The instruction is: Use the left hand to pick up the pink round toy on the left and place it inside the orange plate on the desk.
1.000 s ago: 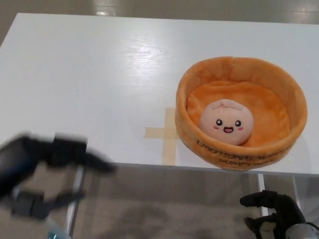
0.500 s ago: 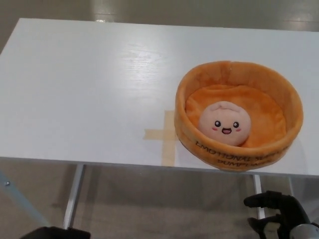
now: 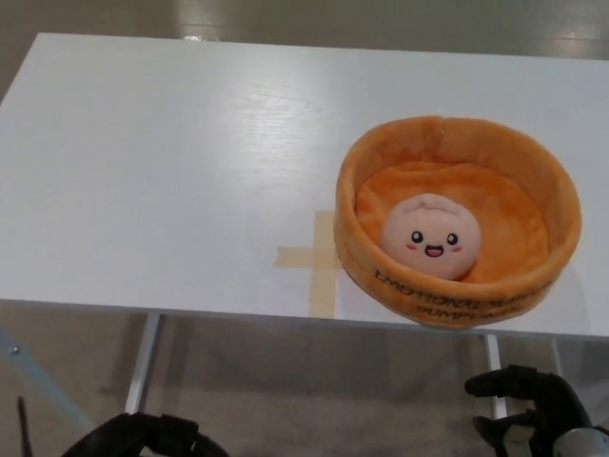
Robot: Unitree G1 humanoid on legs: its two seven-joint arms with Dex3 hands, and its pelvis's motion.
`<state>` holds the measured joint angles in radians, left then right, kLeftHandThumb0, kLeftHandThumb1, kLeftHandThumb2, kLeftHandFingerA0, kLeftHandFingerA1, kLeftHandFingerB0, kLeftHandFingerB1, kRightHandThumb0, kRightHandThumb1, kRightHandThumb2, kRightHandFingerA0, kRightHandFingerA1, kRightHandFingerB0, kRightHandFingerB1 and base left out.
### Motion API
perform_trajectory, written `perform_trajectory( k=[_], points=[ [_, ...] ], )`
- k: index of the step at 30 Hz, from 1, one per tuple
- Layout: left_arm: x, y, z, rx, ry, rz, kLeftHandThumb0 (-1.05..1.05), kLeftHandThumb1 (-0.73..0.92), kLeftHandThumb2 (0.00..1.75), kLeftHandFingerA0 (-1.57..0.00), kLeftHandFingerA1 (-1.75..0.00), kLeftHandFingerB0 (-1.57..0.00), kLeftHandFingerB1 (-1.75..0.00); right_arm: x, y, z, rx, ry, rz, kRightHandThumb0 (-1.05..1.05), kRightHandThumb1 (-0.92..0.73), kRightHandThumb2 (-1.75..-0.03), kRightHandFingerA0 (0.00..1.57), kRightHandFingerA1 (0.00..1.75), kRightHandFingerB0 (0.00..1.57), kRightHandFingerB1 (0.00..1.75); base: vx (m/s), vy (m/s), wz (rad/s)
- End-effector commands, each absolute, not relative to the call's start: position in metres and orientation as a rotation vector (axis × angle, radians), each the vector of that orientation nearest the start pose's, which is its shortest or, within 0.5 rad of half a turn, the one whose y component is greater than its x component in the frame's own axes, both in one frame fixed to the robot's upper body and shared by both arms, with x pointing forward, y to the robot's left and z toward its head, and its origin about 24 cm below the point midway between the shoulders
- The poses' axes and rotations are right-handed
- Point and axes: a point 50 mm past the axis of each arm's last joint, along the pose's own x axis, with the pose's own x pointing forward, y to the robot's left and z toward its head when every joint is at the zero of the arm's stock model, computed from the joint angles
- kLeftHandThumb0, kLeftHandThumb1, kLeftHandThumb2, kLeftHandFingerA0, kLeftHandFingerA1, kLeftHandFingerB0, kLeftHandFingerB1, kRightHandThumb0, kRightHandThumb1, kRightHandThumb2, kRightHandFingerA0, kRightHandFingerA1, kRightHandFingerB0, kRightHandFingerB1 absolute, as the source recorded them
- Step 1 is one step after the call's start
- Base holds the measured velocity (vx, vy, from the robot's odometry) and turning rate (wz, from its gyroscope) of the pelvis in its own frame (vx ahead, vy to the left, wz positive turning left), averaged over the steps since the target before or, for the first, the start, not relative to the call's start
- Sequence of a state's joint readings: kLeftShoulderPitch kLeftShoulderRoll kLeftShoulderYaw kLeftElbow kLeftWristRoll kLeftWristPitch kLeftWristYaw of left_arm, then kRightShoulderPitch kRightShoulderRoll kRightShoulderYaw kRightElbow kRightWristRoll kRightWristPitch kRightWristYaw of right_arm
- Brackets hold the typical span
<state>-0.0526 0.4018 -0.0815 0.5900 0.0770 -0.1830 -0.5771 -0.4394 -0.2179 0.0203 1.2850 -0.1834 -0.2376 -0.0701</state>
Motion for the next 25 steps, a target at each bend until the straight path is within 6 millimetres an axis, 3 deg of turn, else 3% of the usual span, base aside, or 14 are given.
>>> perform_trajectory(
  k=[1,5,6,7,8,11,25],
  points=[
    [0.247,0.215,-0.074,0.613,0.523,-0.31,-0.12,0.75,0.66,-0.9,-0.76,-0.88,-0.58,0.259,-0.211,-0.086,-0.418,0.637,0.013,-0.17,-0.55,-0.55,0.63,0.88,0.65,0.79,0.0,0.0,0.0],
    [0.245,0.215,-0.079,0.62,0.51,-0.245,-0.12,0.75,0.64,-0.91,-0.78,-0.88,-0.58,0.259,-0.211,-0.086,-0.415,0.638,0.012,-0.16,-0.55,-0.55,0.63,0.87,0.65,0.79,0.0,0.0,0.0],
    [0.241,0.216,-0.082,0.635,0.507,-0.202,-0.14,0.76,0.64,-0.89,-0.89,-0.91,-0.58,0.259,-0.211,-0.086,-0.405,0.637,0.007,-0.15,-0.55,-0.55,0.63,0.88,0.65,0.79,0.0,0.0,0.0],
    [0.24,0.216,-0.083,0.638,0.507,-0.192,-0.14,0.76,0.64,-0.89,-0.89,-0.91,-0.58,0.259,-0.211,-0.086,-0.403,0.636,0.007,-0.15,-0.55,-0.55,0.63,0.88,0.65,0.79,0.0,0.0,0.0],
    [0.237,0.219,-0.085,0.631,0.504,-0.15,-0.11,0.72,0.72,-0.9,-1.2,-0.93,-0.69,0.26,-0.21,-0.085,-0.401,0.632,0.008,-0.15,-0.55,-0.55,0.61,0.87,0.64,0.79,0.0,0.0,0.0],
    [0.235,0.222,-0.086,0.625,0.501,-0.123,-0.12,0.74,0.69,-0.9,-1.23,-0.94,-0.69,0.26,-0.209,-0.085,-0.403,0.629,0.012,-0.17,-0.56,-0.55,0.61,0.87,0.64,0.79,0.0,0.0,0.0],
    [0.233,0.227,-0.084,0.586,0.461,-0.115,-0.13,0.75,0.62,-0.91,-1.02,-0.95,-0.59,0.263,-0.209,-0.082,-0.399,0.621,0.019,-0.16,-0.57,-0.57,0.59,0.85,0.62,0.77,0.0,0.0,0.0]
  ],
)
